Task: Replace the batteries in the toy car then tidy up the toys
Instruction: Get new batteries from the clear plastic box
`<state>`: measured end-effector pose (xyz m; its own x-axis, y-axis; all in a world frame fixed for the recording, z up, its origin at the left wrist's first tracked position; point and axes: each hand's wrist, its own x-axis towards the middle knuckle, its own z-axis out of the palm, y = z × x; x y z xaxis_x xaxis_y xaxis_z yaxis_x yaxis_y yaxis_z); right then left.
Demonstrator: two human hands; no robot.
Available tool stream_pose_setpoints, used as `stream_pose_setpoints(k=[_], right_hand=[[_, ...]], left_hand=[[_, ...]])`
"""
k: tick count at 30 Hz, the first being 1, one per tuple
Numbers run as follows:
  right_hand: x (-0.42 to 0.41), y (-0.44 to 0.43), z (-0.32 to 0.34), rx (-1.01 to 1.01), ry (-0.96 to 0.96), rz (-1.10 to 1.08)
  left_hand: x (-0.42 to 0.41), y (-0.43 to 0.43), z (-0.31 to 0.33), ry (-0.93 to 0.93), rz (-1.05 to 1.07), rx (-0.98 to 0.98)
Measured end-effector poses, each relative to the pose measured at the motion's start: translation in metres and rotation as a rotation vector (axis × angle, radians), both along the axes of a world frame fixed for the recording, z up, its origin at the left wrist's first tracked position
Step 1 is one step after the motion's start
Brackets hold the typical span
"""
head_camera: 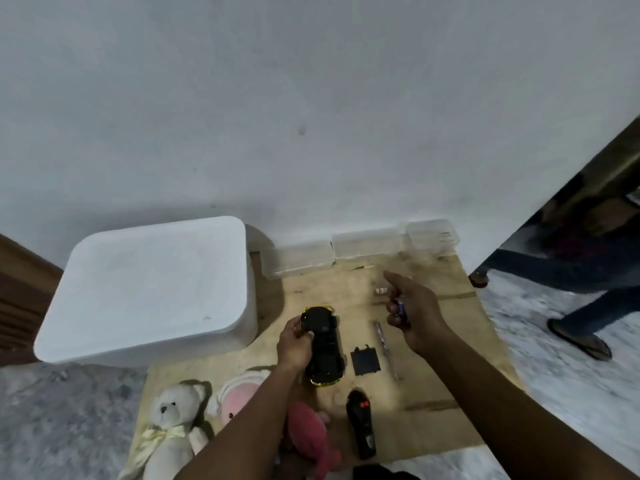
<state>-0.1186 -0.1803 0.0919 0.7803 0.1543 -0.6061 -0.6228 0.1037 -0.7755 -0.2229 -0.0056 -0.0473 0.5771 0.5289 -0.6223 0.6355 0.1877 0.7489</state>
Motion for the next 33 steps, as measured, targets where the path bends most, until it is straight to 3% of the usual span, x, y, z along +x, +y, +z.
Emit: stream_pose_setpoints(k=[8, 11, 17, 20, 24, 26, 30, 33], right_hand=[[0.037, -0.019, -0.023, -0.020, 0.029, 0.037], [0.056, -0.028, -0.028, 0.022, 0.040, 0.061], [0.102, -0.057, -0.047, 0.000, -0.060, 0.042], [0.133, -0.082, -0.060, -0.043, -0.093, 0.014], [0.178, -0.116, -0.074, -0.256, -0.211, 0.035], [0.202, -0.129, -0.085, -0.490, -0.342, 0.094], [0.238, -0.144, -0.104, -1.016, -0.574, 0.403], [0.254, -0.144, -0.115, -1.175, -0.759, 0.678]], left_hand=[[0.005, -0.006, 0.008, 0.098, 0.065, 0.147], [0.014, -0.012, 0.026, 0.053, 0.038, 0.390], [0.081, -0.033, 0.059, -0.191, -0.205, 0.595], [0.135, -0.056, 0.075, -0.235, -0.382, 0.595], [0.198, -0.085, 0.083, -0.177, -0.634, 0.619], [0.226, -0.100, 0.080, -0.177, -0.744, 0.667], [0.273, -0.128, 0.073, -0.170, -0.933, 0.781], [0.301, -0.142, 0.063, -0.131, -1.032, 0.871]])
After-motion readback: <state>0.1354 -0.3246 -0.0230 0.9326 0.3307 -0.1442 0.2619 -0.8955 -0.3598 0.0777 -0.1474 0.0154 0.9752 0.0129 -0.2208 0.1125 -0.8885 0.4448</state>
